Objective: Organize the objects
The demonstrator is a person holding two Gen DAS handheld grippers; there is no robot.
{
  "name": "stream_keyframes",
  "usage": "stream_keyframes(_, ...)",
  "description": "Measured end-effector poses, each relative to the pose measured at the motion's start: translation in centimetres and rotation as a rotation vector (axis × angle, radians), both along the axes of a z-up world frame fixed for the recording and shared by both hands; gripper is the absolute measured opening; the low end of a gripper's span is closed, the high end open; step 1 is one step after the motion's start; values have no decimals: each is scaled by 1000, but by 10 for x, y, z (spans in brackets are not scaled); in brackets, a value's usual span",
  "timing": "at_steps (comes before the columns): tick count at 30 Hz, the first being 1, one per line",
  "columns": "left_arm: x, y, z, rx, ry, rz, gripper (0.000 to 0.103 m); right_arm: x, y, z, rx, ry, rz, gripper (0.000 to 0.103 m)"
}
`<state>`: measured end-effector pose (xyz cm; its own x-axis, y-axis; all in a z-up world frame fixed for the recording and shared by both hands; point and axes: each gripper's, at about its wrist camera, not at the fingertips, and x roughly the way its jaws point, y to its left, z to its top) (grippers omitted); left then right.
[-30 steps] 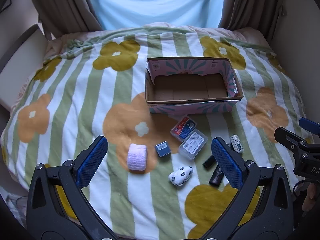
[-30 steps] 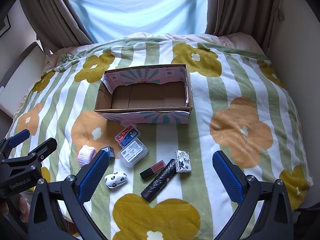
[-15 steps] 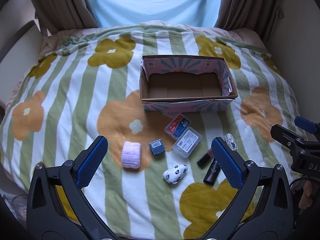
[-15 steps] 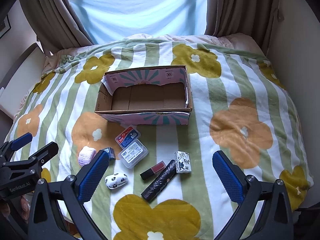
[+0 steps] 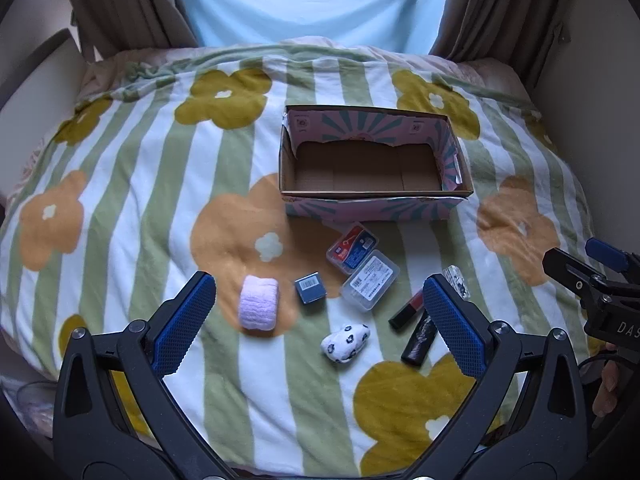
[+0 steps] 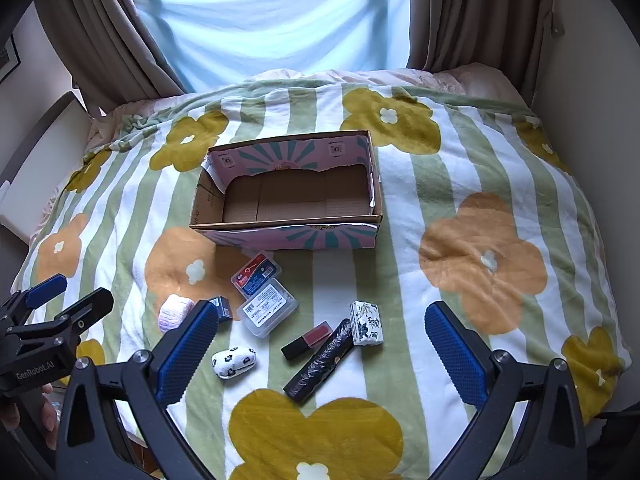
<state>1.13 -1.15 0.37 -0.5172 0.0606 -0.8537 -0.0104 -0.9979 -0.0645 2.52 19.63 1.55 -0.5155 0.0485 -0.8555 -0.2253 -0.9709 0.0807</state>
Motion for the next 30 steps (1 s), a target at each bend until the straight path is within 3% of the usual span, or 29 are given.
stream_keyframes(30, 2, -8, 3, -32, 10, 10, 103, 7, -2, 7, -5, 23, -7, 102)
